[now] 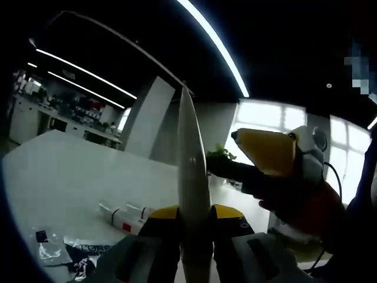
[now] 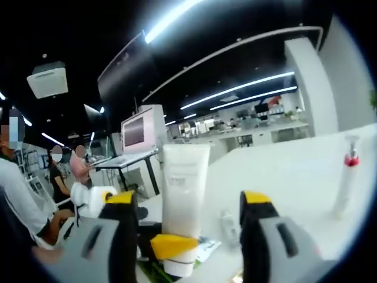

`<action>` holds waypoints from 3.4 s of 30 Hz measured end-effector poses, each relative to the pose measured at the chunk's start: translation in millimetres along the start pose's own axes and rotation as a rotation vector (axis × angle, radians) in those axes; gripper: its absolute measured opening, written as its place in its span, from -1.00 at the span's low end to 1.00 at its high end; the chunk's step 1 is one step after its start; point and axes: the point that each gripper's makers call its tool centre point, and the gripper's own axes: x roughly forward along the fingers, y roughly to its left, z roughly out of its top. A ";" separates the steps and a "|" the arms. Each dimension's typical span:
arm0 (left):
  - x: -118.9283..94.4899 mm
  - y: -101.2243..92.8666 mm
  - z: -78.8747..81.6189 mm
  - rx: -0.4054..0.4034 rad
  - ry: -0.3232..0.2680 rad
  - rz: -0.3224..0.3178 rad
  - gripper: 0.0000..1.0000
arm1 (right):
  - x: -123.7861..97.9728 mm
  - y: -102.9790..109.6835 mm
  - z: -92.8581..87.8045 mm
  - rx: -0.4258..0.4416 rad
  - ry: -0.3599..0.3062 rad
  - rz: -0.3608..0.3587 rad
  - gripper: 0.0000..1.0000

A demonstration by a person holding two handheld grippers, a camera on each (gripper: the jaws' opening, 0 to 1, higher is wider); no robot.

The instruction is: Arrange the skincare products in the storage area until every visible bottle or jar stands upright without overlapping.

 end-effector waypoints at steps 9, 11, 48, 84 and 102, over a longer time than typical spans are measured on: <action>2.3 -5.6 4.3 0.026 -0.040 0.001 -0.65 | 5.1 6.1 8.1 -0.056 -0.030 -0.016 0.21; 2.8 -7.1 4.2 0.034 -0.042 0.001 -0.65 | 5.1 7.2 10.5 -0.064 -0.042 -0.016 0.08; 4.2 -16.7 6.9 0.169 -0.056 0.048 -0.64 | 12.1 6.4 2.2 -0.056 -0.026 -0.018 -0.23; 5.6 -13.0 1.0 0.288 -0.037 0.068 -0.48 | 6.8 -1.1 -13.7 -0.078 -0.029 -0.040 -0.29; 9.4 -12.3 -2.1 0.327 -0.033 0.093 0.36 | 2.7 -10.0 -15.4 -0.068 -0.029 -0.056 -0.29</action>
